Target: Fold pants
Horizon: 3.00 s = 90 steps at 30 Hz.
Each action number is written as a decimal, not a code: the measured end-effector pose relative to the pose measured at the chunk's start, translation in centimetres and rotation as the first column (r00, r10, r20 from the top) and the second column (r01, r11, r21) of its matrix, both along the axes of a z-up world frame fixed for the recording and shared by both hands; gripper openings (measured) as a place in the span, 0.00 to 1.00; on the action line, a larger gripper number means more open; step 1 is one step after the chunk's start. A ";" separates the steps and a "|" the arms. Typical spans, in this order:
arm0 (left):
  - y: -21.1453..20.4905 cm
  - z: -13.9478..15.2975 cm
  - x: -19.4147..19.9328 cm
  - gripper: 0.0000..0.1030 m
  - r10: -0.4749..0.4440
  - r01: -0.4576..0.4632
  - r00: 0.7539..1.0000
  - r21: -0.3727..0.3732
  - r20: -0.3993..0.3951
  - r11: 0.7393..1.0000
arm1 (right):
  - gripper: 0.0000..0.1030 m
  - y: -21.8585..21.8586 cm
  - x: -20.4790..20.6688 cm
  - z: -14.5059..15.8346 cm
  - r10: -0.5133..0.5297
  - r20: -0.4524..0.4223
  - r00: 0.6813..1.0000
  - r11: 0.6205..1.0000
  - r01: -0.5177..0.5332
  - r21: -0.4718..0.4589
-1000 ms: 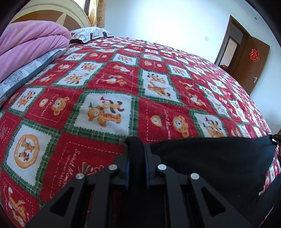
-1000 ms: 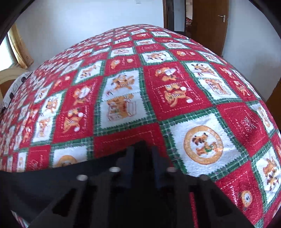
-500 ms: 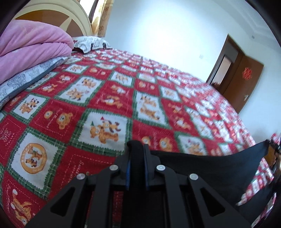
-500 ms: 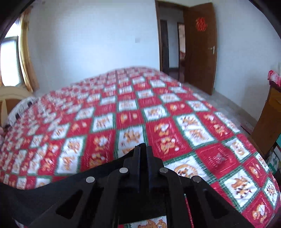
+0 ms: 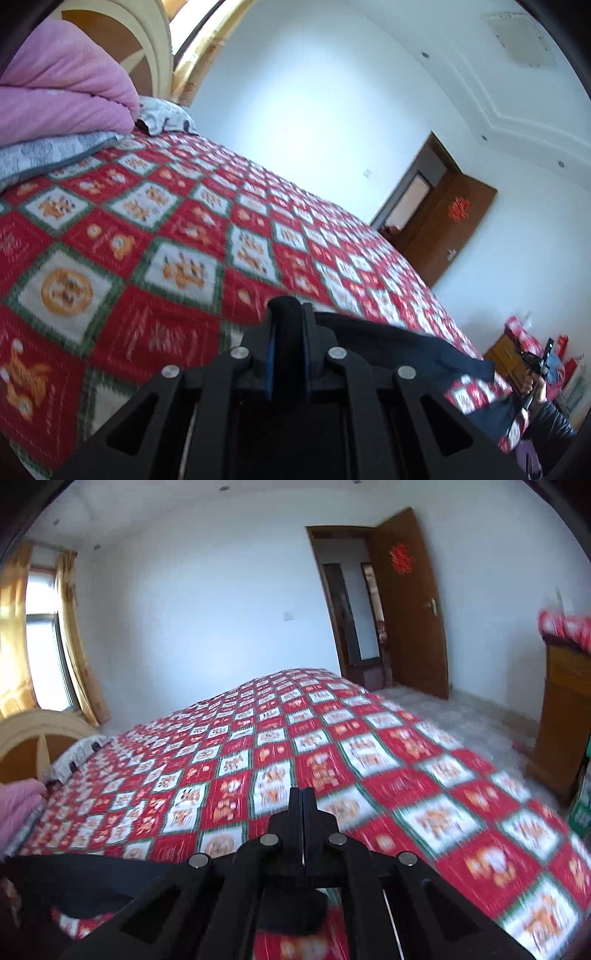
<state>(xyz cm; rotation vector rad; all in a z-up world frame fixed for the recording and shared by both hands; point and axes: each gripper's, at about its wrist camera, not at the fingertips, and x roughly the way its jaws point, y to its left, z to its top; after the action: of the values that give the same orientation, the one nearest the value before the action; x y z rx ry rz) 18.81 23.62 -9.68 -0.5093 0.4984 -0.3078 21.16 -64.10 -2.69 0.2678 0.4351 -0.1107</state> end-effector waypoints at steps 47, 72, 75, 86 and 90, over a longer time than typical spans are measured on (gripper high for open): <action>0.7 0.1 -4.0 0.10 -0.106 0.107 0.993 -0.012 0.058 0.994 | 0.02 2.1 -4.5 3.4 0.080 0.001 0.997 0.996 -0.080 -0.033; 3.2 -5.4 -12.3 0.53 -0.121 0.127 0.991 0.108 -0.062 0.986 | 0.04 -1.7 -18.7 -4.6 -0.121 -0.256 0.959 0.993 0.120 -0.019; 5.2 -5.6 -13.0 0.53 -0.051 0.060 0.996 0.118 -0.074 0.991 | 0.04 -2.5 -20.1 -4.2 -0.198 -0.252 0.947 0.979 0.202 -0.012; 4.5 -3.1 -13.6 0.53 0.016 -0.012 1.000 0.164 -0.022 0.986 | 0.47 10.9 -15.6 -0.7 0.128 -0.147 0.981 0.992 -0.125 0.025; 1.5 -2.9 -13.4 0.53 -0.068 0.075 0.997 0.220 -0.040 0.973 | 0.48 21.7 -11.6 -2.9 0.369 -0.223 0.902 0.927 -0.373 0.024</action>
<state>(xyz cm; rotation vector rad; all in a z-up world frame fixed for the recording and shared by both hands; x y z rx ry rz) 5.38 25.08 -12.60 -0.2801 0.5754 -0.3087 9.58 -42.41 -5.55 0.1488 0.7027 0.2325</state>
